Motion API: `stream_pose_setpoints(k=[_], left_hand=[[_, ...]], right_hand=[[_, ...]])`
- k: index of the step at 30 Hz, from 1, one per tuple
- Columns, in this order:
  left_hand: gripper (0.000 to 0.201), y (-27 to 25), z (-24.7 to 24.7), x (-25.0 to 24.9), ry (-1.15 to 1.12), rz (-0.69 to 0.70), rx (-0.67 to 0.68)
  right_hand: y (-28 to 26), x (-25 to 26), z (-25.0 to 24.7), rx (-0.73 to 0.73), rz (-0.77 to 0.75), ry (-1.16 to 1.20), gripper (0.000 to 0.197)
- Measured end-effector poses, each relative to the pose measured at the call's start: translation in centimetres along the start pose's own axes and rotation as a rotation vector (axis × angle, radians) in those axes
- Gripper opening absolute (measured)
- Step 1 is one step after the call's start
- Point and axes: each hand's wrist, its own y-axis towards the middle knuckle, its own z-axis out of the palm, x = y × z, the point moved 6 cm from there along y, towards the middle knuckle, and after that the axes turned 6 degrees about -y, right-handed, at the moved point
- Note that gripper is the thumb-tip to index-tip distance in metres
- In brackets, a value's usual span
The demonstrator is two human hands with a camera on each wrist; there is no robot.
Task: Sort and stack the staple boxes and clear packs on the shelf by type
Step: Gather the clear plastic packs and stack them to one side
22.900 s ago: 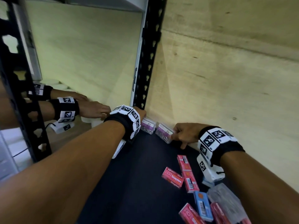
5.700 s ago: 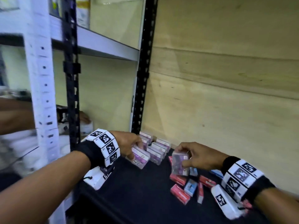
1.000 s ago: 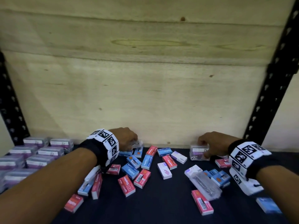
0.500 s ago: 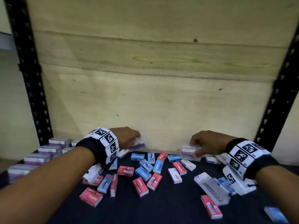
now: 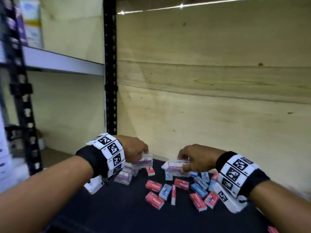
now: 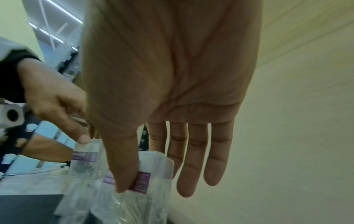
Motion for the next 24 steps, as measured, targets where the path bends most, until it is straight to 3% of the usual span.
stream_pose_setpoints(k=[5, 10, 16, 24], left_hand=[[0.045, -5.2, 1.8, 5.2, 0.005, -0.133, 0.058], [0.049, -8.2, 4.4, 9.7, -0.01, -0.247, 0.148], [0.049, -8.8, 7.1, 11.3, -0.029, -0.276, 0.232], [0.05, -7.3, 8.6, 11.5, -0.062, -0.234, 0.237]], right_hand=[[2.9, 8.6, 0.1, -0.004, -0.149, -0.01, 0.028], [5.1, 14.1, 1.1, 0.006, -0.194, -0.024, 0.025], [5.9, 16.8, 2.7, 0.062, -0.181, -0.08, 0.032], [6.3, 17.1, 3.9, 0.094, -0.115, -0.048, 0.035]])
